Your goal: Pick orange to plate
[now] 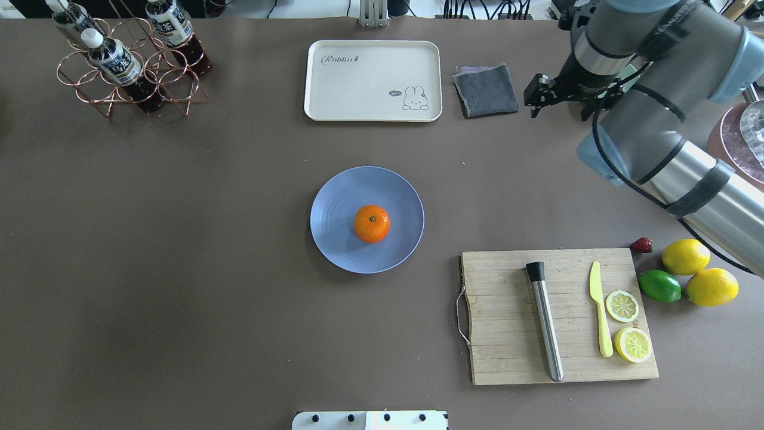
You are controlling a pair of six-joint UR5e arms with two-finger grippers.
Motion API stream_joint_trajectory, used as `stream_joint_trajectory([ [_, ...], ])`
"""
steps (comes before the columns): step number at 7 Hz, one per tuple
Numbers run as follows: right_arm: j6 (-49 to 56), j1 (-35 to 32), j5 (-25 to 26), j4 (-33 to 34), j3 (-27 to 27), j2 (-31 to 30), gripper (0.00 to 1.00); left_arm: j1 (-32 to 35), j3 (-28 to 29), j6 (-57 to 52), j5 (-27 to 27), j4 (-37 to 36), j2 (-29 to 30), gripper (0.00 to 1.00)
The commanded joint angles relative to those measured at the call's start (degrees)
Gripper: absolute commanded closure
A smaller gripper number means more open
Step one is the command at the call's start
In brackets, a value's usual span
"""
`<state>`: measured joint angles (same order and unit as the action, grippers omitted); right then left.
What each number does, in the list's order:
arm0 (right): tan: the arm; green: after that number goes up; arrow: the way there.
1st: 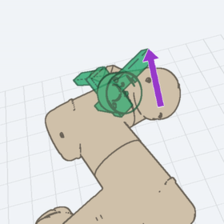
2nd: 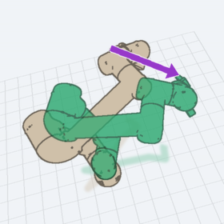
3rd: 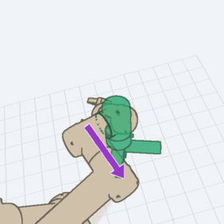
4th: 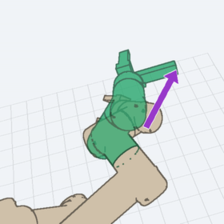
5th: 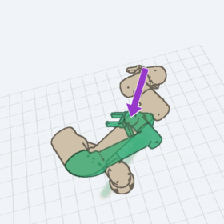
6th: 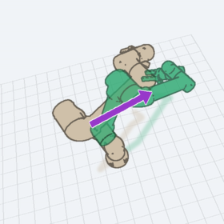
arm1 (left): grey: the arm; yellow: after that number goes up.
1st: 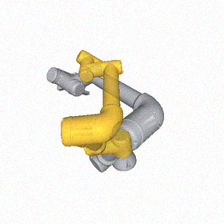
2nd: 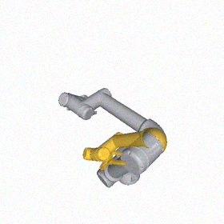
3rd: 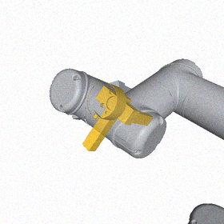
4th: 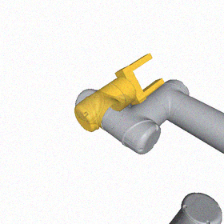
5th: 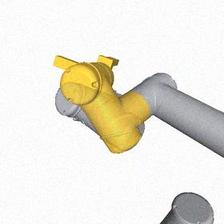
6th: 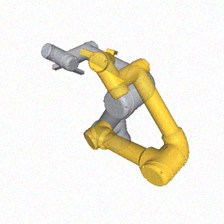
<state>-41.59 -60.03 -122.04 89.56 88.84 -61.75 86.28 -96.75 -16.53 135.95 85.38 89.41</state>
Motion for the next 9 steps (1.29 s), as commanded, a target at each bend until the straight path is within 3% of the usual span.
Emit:
stream_joint_trajectory([
  [1, 28.7, -13.5, -3.5, 2.4, 0.0, -9.8, 0.00, 4.6, 0.2, -8.7, -0.2, -6.1, 0.2, 0.02],
  [3, 50.3, -23.1, -5.2, 3.7, -1.5, -18.0, 0.00, 4.9, 0.4, -8.8, -0.2, -6.4, 0.3, 0.02],
  [4, 53.4, -26.7, -6.4, 3.5, -1.6, -21.3, 0.00, 4.8, 0.5, -8.8, -0.2, -6.4, 0.3, 0.02],
  [6, 53.2, -32.0, -7.1, 3.3, -1.4, -25.9, 0.00, 4.9, 0.4, -8.7, -0.2, -6.4, 0.2, 0.02],
  [9, 51.6, -33.7, -8.3, 3.2, -0.9, -29.0, 0.00, 5.0, 1.6, -8.1, 0.0, -6.3, -0.6, 0.02],
])
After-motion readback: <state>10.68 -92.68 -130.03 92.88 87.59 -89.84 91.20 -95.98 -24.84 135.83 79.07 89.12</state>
